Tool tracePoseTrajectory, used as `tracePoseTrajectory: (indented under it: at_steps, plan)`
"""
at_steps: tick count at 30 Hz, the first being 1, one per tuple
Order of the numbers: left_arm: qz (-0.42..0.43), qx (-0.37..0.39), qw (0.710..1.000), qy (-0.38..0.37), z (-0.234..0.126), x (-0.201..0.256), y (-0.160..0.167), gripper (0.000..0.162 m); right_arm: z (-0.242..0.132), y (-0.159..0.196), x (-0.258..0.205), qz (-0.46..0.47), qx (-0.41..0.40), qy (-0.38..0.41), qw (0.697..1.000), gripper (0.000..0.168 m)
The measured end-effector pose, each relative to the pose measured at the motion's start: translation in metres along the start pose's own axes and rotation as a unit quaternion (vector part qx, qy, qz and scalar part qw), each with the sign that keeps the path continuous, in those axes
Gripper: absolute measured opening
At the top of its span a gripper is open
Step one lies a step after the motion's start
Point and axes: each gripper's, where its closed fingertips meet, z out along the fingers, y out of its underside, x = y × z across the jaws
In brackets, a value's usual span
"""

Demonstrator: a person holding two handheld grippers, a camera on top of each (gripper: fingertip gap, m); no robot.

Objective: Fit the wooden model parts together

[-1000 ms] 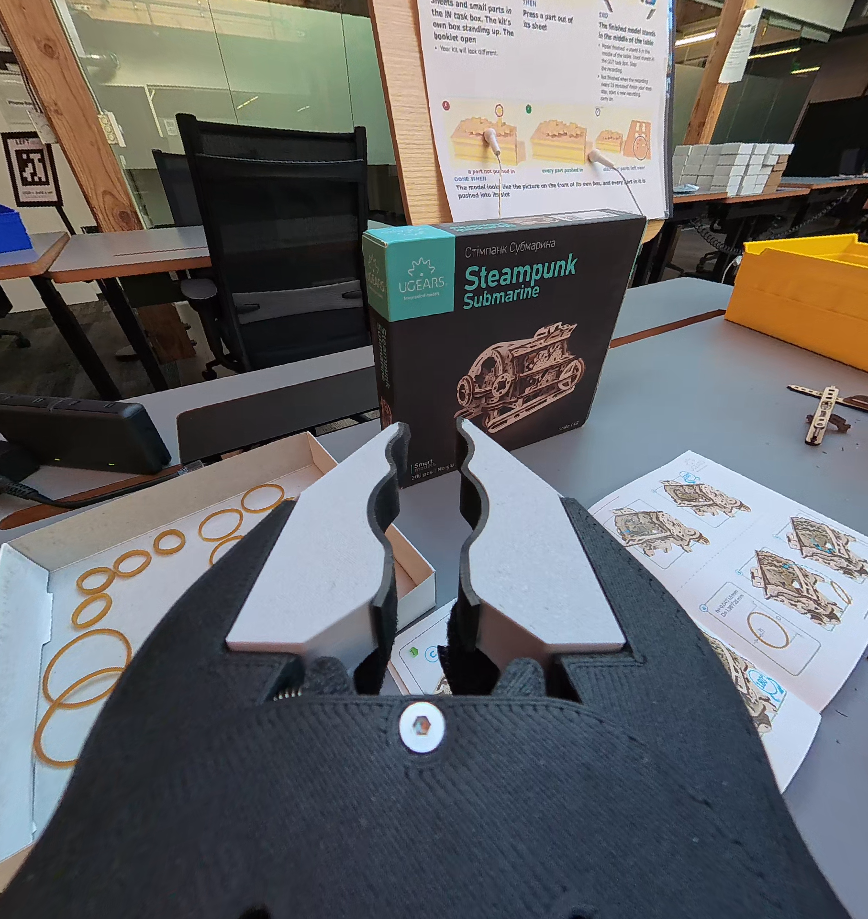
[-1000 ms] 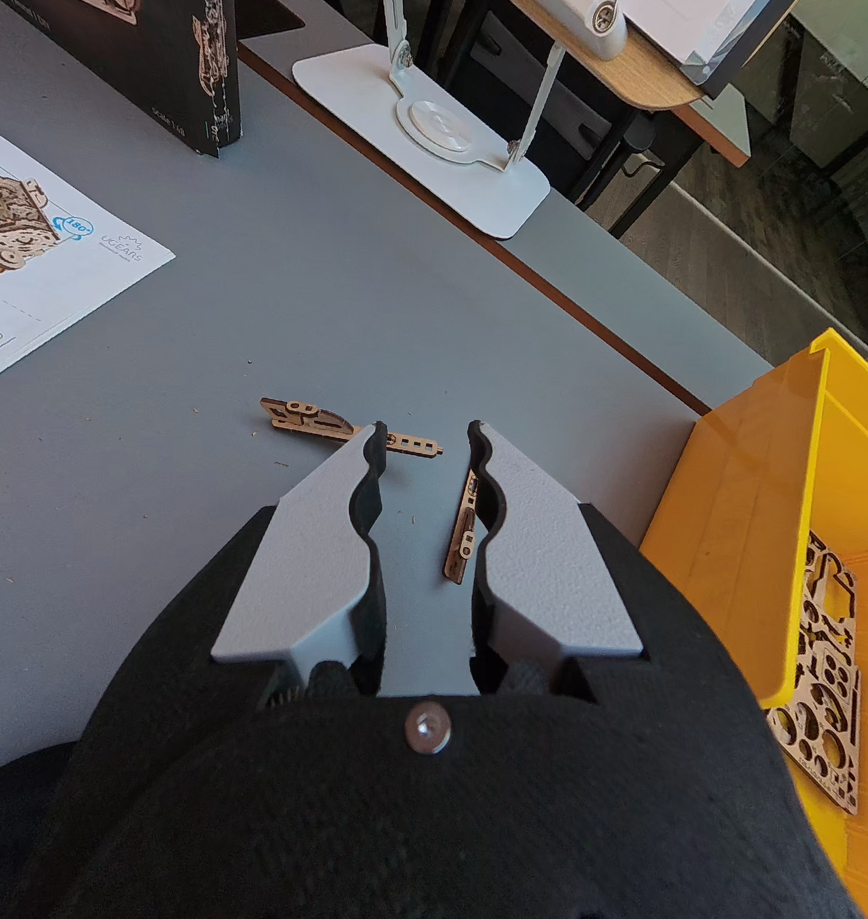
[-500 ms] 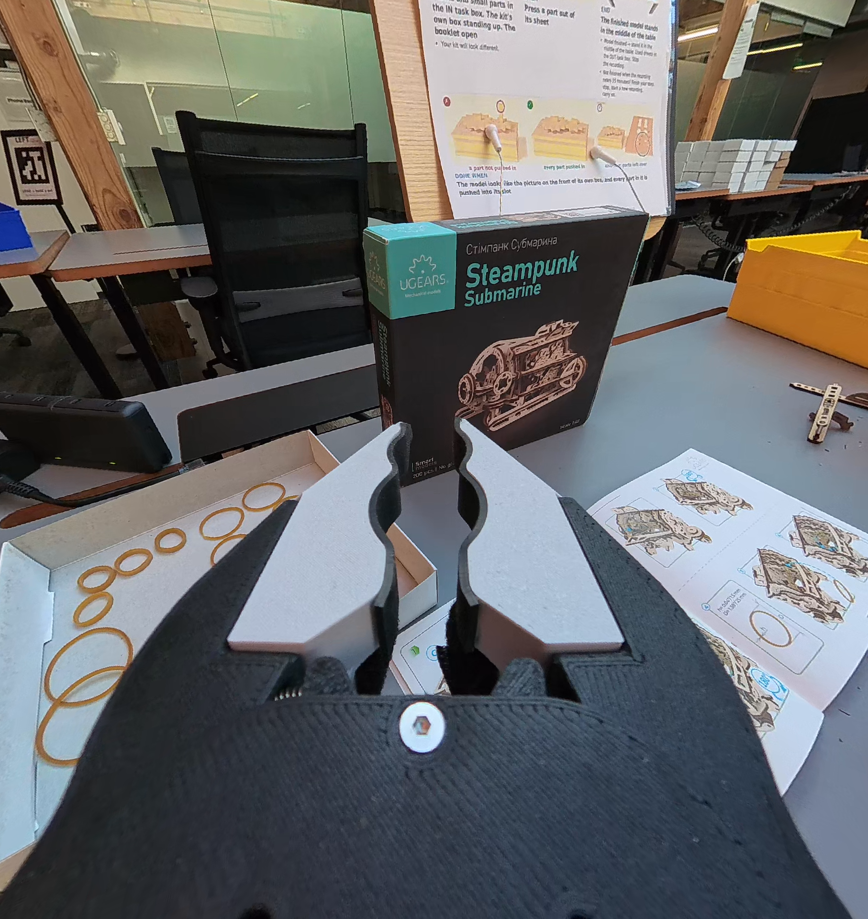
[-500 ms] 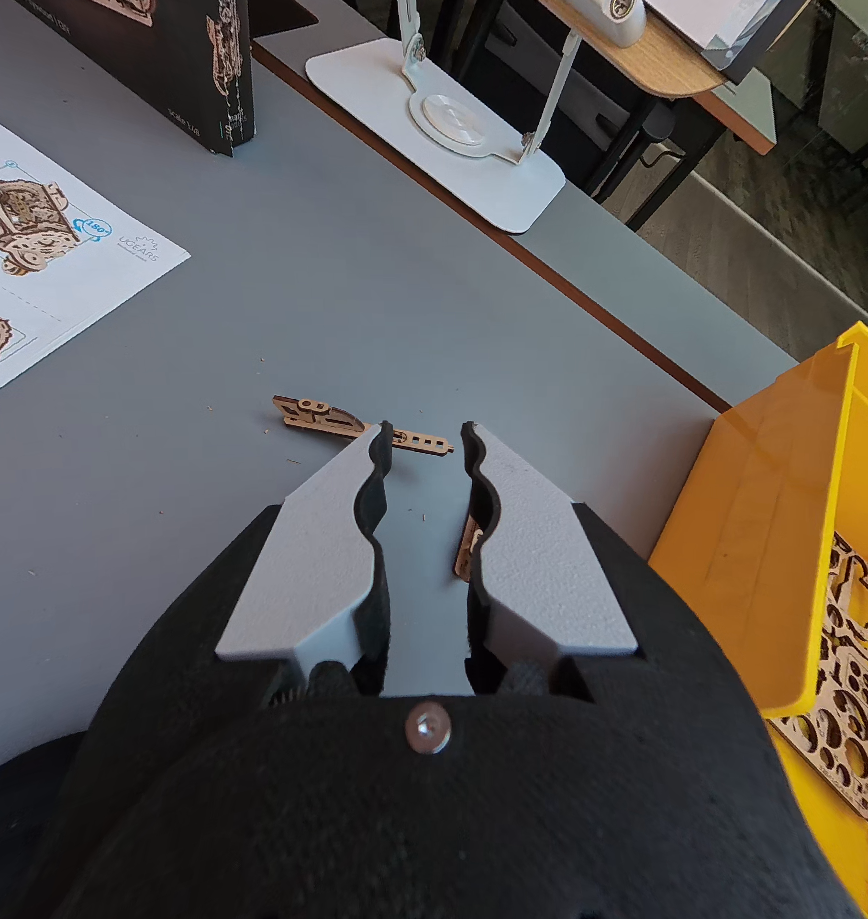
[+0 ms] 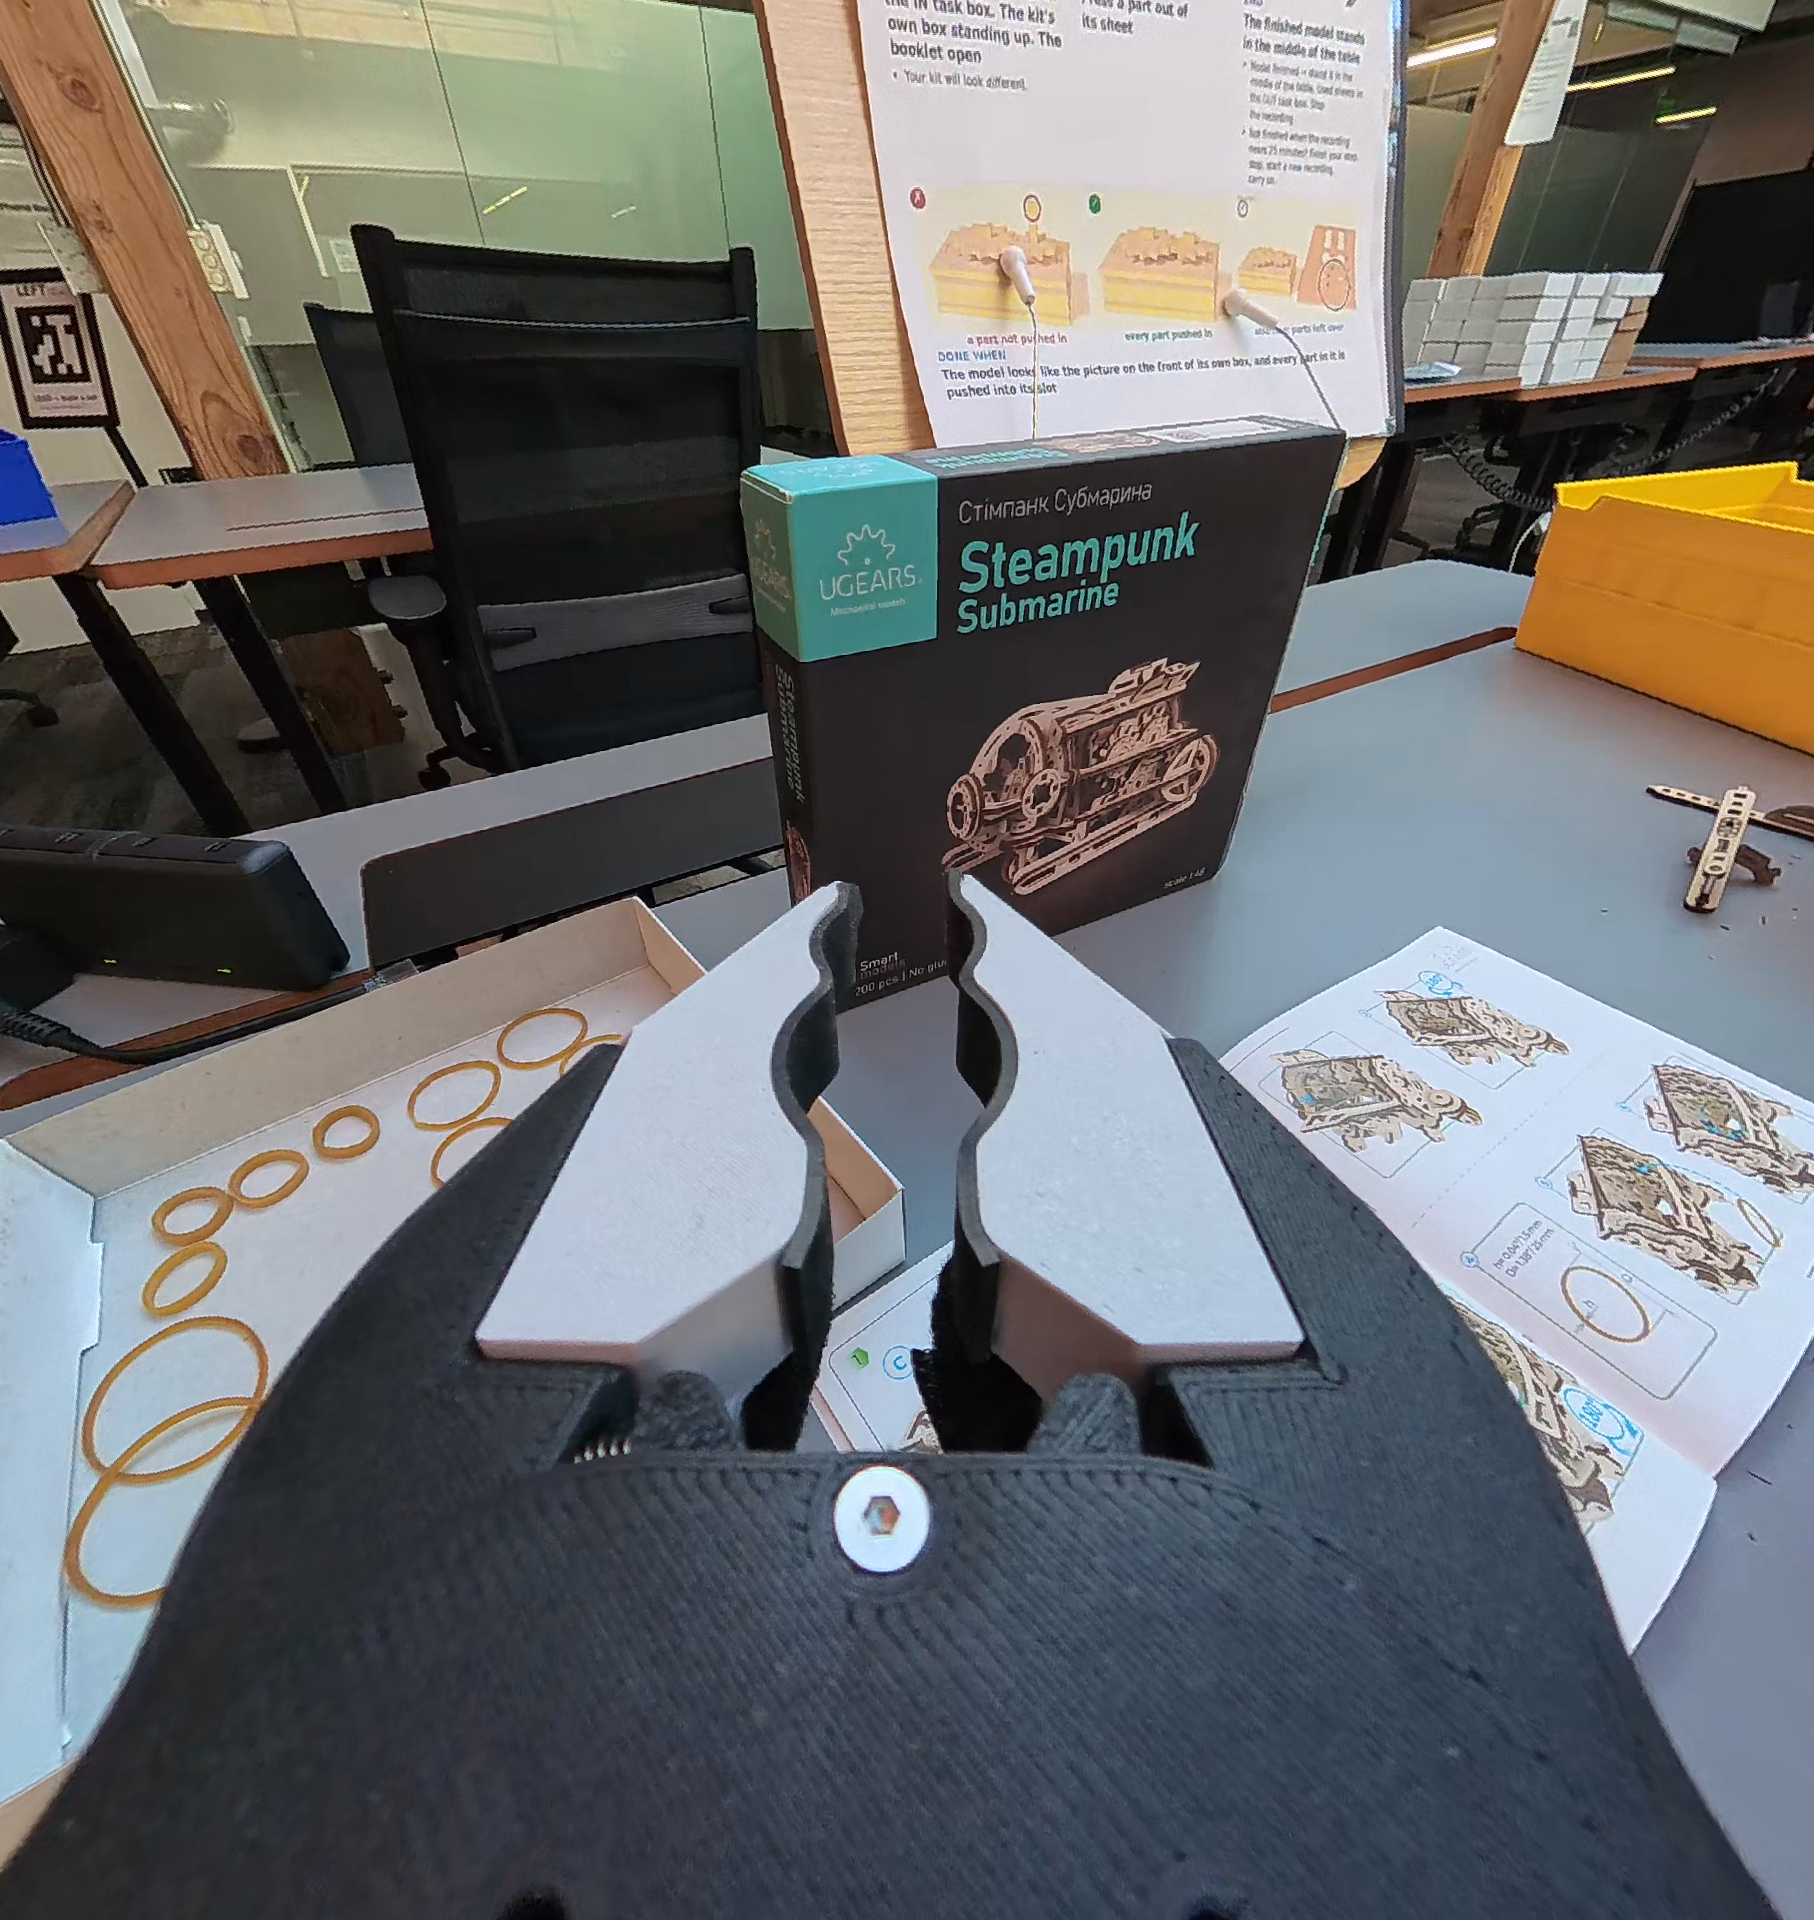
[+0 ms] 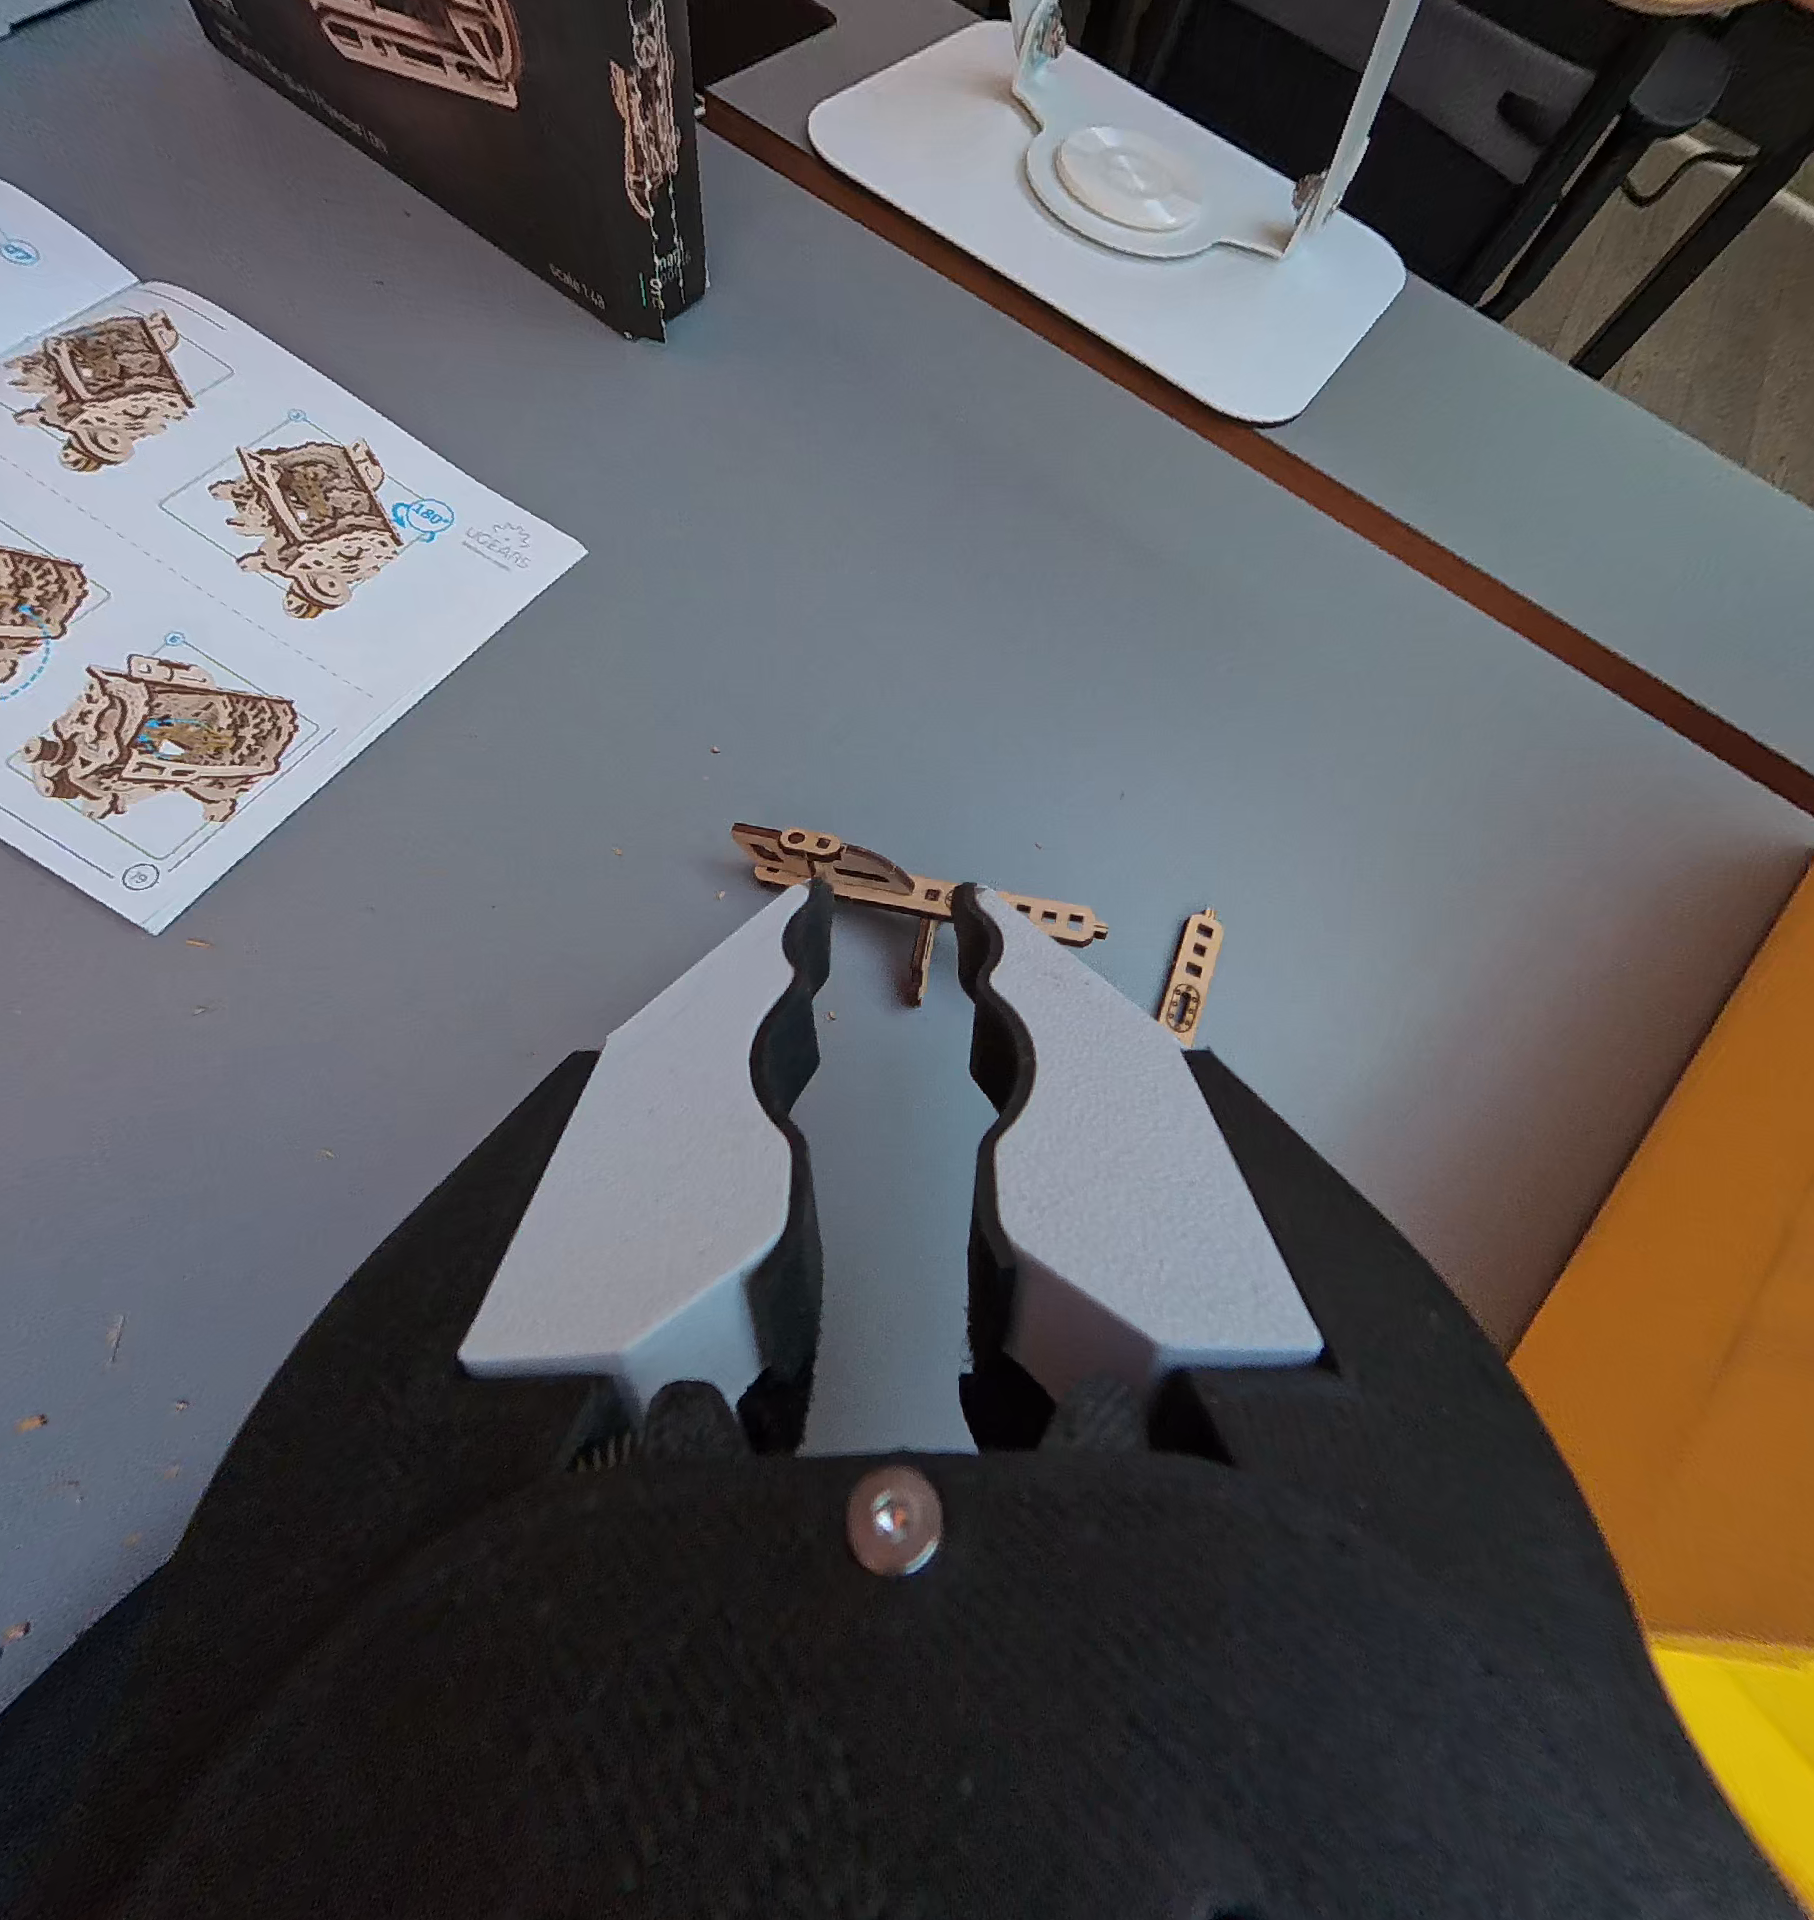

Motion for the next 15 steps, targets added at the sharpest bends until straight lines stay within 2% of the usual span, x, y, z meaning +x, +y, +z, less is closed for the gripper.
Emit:
tracePoseTrajectory:
  at_steps: [8,15]
  plan:
    - [-0.003,0.002,1.000,-0.002,-0.001,-0.002,-0.001,0.015,0.019,0.023,-0.001,0.048,-0.051,-0.006,0.998,0.020]
    - [-0.002,0.001,1.000,-0.001,0.000,-0.002,0.000,0.015,0.026,0.031,-0.002,0.039,-0.065,-0.007,0.997,0.020]
